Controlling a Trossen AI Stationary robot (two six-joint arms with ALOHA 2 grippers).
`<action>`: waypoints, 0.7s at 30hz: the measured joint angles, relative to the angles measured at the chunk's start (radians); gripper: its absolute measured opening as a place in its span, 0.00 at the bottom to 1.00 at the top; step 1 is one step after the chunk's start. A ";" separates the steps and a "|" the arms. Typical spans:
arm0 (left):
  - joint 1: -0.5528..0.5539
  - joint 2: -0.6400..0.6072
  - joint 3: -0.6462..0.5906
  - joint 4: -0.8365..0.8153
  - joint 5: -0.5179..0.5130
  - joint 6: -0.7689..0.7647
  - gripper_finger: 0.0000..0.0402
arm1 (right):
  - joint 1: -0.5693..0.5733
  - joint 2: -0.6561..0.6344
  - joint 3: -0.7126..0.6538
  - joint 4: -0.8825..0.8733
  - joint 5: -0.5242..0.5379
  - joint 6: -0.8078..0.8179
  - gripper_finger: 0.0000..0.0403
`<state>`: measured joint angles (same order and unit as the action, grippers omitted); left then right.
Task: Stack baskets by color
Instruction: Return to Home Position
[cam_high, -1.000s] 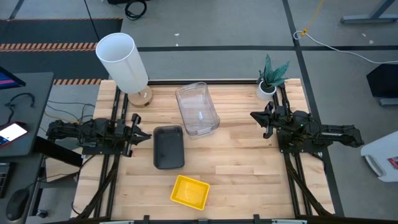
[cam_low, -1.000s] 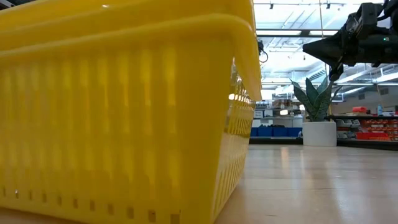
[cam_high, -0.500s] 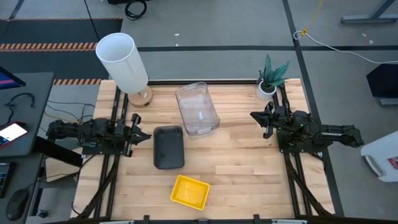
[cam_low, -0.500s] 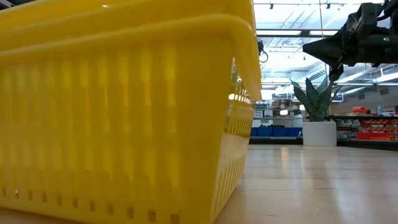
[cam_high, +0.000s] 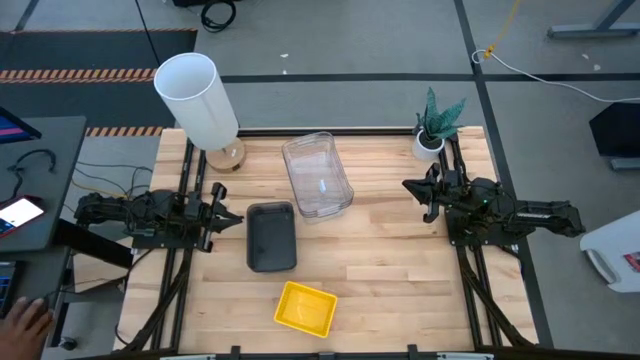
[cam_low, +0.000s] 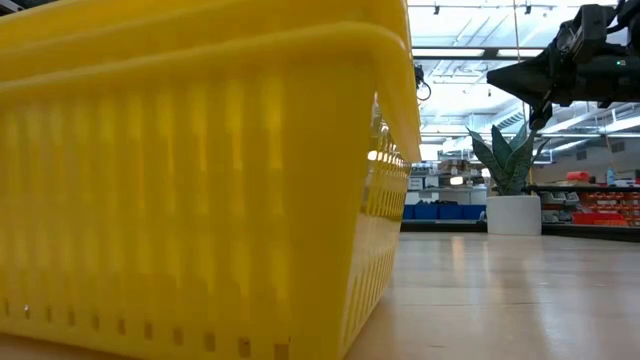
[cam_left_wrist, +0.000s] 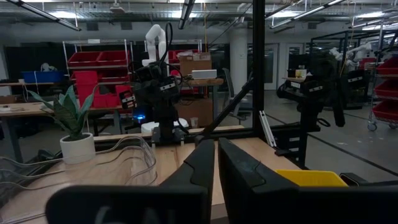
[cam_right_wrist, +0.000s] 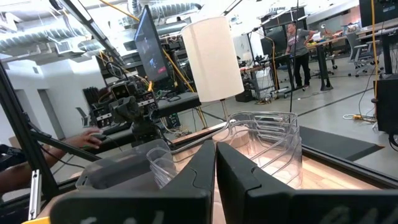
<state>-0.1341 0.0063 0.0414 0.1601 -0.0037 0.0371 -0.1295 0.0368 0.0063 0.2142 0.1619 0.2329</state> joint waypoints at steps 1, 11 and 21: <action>0.000 0.000 0.000 0.000 0.000 0.000 0.07 | 0.000 0.000 0.000 0.000 0.000 0.000 0.05; 0.000 0.000 0.000 0.000 0.000 0.000 0.06 | 0.000 0.000 0.000 0.000 0.000 0.000 0.05; 0.000 0.000 0.000 0.000 0.000 0.000 0.07 | 0.000 0.000 0.000 0.000 0.000 0.000 0.05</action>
<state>-0.1341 0.0063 0.0414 0.1603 -0.0038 0.0370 -0.1295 0.0371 0.0063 0.2139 0.1622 0.2329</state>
